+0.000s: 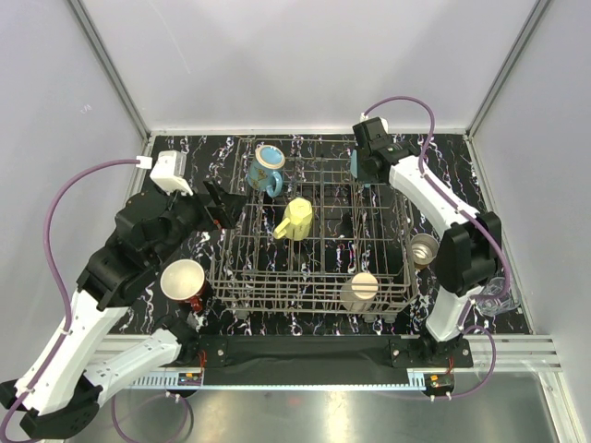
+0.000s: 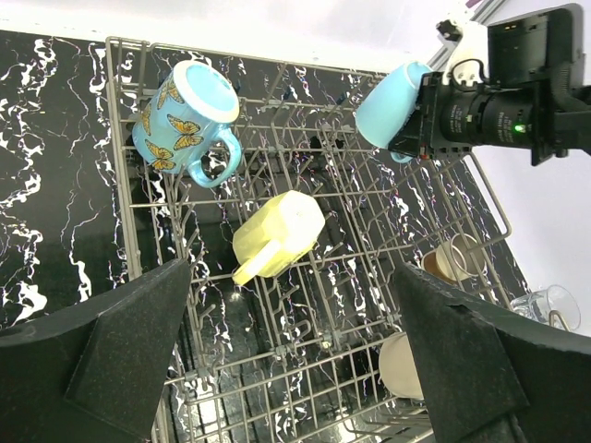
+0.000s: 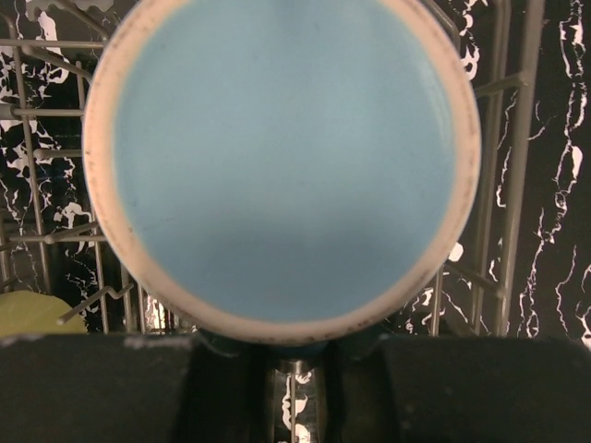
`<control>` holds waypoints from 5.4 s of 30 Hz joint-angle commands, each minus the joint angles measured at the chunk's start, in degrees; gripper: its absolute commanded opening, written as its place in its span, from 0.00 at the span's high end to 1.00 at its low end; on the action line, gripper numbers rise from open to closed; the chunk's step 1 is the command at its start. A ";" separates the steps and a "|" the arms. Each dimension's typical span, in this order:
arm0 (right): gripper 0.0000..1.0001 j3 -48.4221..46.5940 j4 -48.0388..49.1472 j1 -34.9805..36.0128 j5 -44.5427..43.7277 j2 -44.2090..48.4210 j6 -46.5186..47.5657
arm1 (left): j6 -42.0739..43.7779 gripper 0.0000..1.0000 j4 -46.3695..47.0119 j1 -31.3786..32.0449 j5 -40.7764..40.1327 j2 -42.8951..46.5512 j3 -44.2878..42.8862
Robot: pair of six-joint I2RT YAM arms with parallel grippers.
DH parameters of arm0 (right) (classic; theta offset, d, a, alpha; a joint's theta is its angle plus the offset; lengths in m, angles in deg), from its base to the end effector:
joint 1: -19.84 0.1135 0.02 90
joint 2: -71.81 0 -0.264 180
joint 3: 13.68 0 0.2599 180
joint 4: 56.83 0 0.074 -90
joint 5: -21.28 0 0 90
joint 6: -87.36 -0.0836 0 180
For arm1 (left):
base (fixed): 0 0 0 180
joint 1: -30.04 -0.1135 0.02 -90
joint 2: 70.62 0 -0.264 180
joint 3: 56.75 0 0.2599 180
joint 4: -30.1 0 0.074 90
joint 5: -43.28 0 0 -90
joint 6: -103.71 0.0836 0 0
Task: Load the cups into the dish rack
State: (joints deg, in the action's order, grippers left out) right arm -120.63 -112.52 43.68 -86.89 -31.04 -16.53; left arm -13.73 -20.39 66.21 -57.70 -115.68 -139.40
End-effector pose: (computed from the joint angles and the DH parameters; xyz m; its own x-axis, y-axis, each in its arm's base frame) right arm 0.4068 0.1513 0.2692 -0.7454 -0.0800 -0.6618 -0.0287 0.9957 -0.0881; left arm 0.1641 -0.1002 0.4241 -0.3579 -0.2988 -0.8847 0.2981 0.8613 -0.4115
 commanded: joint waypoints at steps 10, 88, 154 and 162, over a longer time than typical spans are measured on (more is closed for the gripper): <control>1.00 -6.68 6.22 -1.68 2.09 -5.17 2.90 | 2.30 0.01 3.22 -0.04 0.35 -0.47 -2.07; 0.30 4.39 -10.74 -5.03 36.28 29.37 -2.55 | -29.42 0.05 -33.43 -35.46 1.40 -22.79 9.88; 0.30 19.32 35.22 14.39 58.60 30.95 -23.47 | -51.54 1.00 53.94 -16.30 40.34 -8.73 2.76; 0.26 19.25 40.58 14.84 61.85 28.15 -18.28 | -67.29 1.00 54.36 -13.75 38.58 -6.36 8.29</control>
State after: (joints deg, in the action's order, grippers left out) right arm -99.43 -78.86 57.78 -26.98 -2.15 -37.05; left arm -71.68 22.10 51.32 -19.43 -123.99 -131.71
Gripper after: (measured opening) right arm 0.742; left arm 0.145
